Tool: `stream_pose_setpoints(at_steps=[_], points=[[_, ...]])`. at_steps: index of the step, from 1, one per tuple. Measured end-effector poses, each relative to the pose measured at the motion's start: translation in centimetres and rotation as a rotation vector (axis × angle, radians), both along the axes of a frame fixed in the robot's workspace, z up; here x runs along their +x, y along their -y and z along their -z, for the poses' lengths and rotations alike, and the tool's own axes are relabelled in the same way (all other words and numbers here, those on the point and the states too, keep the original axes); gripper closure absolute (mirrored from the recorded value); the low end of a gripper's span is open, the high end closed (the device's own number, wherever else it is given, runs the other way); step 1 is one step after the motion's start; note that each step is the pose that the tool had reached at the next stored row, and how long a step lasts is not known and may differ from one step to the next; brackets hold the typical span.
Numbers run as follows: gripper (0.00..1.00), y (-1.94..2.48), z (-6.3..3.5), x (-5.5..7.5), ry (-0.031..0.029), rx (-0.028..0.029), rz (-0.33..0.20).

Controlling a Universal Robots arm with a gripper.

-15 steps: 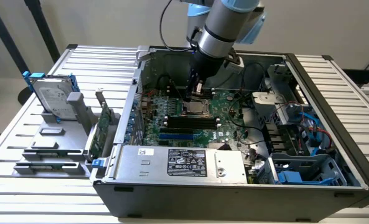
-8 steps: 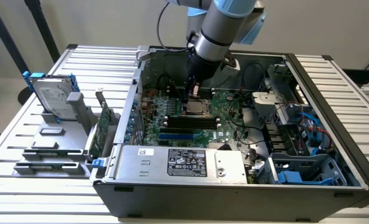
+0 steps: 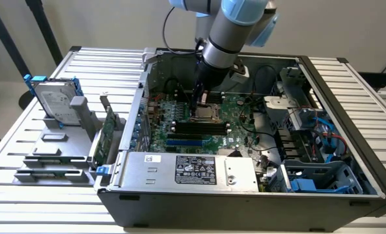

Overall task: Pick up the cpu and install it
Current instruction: 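Install the first cpu locking lever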

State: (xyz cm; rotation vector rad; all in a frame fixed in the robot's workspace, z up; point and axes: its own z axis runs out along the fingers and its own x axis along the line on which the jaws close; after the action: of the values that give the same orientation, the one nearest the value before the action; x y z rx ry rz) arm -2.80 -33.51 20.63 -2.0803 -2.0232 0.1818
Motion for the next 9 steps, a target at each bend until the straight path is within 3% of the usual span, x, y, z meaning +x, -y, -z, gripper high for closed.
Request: stream_pose_setpoints(at_steps=[9], points=[[0.89, -0.02, 0.65, -0.18, 0.007, 0.0032, 0.0]])
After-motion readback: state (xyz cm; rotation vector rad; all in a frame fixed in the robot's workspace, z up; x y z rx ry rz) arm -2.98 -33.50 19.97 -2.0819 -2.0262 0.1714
